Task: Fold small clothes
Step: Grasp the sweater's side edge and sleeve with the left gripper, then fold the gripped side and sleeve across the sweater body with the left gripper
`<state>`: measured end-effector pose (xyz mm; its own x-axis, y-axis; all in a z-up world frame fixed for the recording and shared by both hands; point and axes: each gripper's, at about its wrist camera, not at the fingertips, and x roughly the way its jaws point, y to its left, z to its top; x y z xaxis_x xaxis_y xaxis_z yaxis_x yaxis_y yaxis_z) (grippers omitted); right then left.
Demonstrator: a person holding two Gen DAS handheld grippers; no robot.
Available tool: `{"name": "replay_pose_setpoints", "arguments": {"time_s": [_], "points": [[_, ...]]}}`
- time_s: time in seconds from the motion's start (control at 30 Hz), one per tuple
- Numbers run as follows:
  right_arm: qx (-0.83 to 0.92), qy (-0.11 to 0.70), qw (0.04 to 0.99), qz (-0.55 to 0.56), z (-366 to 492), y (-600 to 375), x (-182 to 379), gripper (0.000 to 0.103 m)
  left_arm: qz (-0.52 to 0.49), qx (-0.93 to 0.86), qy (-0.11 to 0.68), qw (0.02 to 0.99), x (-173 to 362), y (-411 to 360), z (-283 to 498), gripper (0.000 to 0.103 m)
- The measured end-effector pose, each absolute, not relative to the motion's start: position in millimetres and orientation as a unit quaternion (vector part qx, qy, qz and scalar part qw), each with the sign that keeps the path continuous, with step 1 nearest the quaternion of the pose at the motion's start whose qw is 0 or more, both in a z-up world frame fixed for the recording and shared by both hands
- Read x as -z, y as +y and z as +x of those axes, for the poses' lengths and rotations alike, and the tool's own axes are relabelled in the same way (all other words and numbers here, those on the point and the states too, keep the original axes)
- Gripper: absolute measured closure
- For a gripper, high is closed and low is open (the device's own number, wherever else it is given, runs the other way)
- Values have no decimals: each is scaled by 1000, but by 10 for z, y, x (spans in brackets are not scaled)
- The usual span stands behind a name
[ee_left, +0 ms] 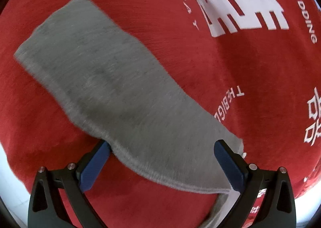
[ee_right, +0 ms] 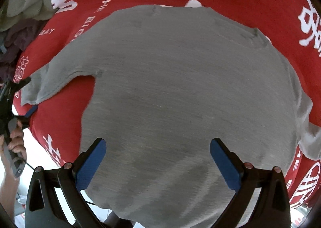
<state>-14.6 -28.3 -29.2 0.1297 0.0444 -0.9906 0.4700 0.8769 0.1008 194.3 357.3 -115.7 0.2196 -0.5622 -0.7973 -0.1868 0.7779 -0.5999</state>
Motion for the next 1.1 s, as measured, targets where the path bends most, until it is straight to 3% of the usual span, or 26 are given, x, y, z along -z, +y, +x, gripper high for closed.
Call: {"name": "replay_pose_setpoints", "arguments": {"time_s": [0.13,0.23,0.27,0.37,0.57,0.83,0.97,1.1], "points": [[138,643,728,195,-26,-168,272,0,-268,104,618,732,1172,3526,2016,4],[134,641,729,196,10,-110,250,0,-238,87,620,743,1161,3533,2029,45],[134,641,730,197,14,-98,247,0,-226,92,622,744,1163,3532,2034,79],[134,641,728,205,-21,-93,232,0,-207,113,623,746,1120,3487,2082,94],[135,623,732,238,-127,-202,165,1,-177,185,574,777,518,3143,2042,94],[144,602,735,277,-389,-656,93,1,-110,348,499,786,-478,1710,1655,94],[167,582,738,298,-671,-1062,7,1,-54,424,495,757,-535,666,1234,94],[204,569,730,320,-1080,-1529,22,1,20,468,514,719,-226,-236,637,94]]}}
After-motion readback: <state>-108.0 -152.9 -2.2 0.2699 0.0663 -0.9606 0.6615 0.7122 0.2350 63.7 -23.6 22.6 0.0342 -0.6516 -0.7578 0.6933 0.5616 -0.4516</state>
